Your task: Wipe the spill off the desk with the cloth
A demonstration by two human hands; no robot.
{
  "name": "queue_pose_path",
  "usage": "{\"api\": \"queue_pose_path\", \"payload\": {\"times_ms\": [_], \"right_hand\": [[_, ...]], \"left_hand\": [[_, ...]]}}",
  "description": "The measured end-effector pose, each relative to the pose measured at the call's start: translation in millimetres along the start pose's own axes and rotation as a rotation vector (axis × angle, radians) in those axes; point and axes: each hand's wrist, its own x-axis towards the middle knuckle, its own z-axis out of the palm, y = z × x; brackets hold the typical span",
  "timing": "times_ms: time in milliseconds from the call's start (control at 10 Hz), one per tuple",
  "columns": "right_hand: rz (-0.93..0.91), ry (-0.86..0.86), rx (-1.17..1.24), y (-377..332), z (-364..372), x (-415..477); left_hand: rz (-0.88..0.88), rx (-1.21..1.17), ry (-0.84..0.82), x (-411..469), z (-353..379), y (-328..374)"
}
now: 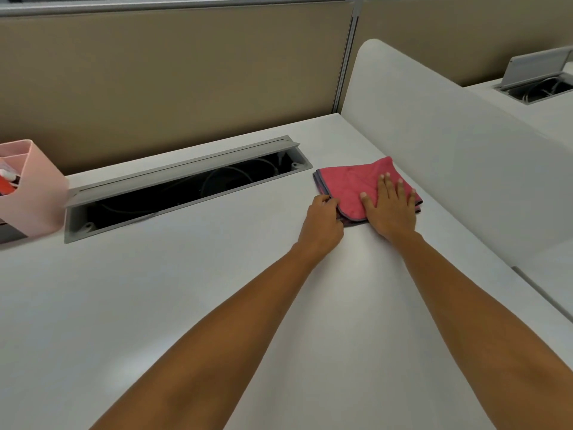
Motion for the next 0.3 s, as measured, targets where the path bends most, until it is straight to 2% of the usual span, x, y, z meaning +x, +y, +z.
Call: {"api": "queue_pose_path", "payload": {"times_ms": [100, 200, 300], "right_hand": [[0.015, 0.006, -0.002, -5.3, 3.1, -2.0], [0.024, 0.115, 0.058, -22.1, 3.6, -21.0], [-0.093, 0.304, 0.175, -54.4, 12.7, -55.9]], "left_hand": [[0.011, 0.001, 0.026, -8.5, -4.6, -7.2], [0.008, 0.012, 0.102, -24.0, -15.7, -19.3], [-0.059, -0.001, 0.272, -47.5, -28.4, -42.0]]}}
